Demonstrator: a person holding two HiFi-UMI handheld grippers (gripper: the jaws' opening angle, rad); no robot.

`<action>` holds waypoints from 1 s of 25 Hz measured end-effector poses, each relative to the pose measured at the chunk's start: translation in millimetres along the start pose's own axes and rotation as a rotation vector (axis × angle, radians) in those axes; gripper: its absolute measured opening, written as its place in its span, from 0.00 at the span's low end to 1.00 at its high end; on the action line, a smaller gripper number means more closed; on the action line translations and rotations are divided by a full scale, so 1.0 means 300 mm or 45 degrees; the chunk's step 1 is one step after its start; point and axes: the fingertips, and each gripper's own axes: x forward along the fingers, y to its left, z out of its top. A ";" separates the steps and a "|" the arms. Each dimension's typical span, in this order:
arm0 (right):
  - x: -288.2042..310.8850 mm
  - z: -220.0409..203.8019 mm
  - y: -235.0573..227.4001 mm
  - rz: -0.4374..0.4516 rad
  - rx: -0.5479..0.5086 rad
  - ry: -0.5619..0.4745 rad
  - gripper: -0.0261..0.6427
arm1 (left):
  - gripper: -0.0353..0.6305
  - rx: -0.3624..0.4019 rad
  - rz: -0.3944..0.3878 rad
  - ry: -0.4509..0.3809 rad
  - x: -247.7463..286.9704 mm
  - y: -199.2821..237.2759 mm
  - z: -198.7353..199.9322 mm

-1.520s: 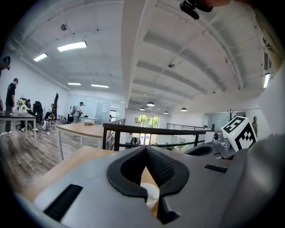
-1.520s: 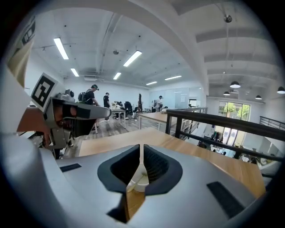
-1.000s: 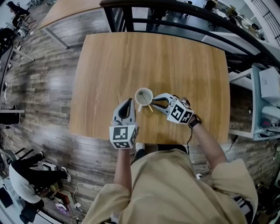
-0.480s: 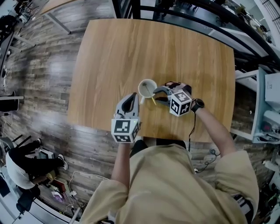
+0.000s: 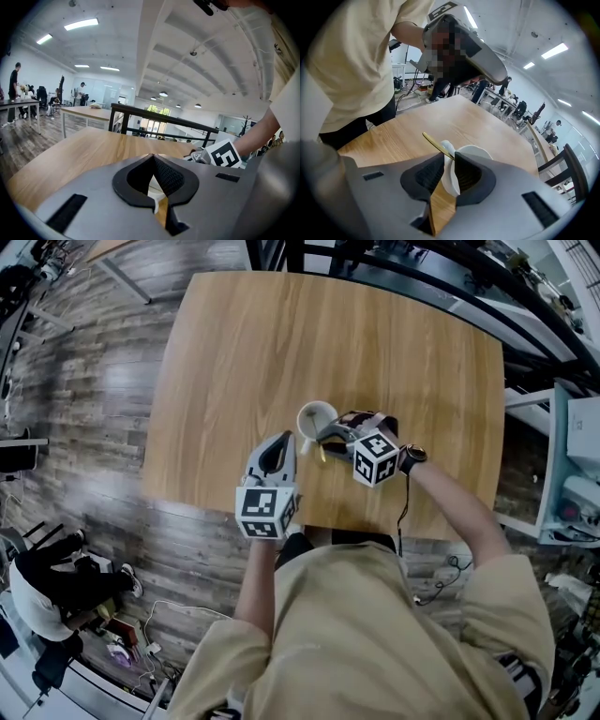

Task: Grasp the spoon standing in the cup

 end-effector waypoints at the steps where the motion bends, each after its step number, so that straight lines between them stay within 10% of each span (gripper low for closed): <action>1: 0.001 0.004 -0.003 -0.006 0.005 -0.005 0.13 | 0.06 -0.001 -0.001 -0.001 -0.002 0.000 0.000; 25: -0.206 0.152 -0.107 -0.492 0.350 -0.114 0.06 | 0.06 0.052 -0.036 -0.048 -0.126 0.004 0.015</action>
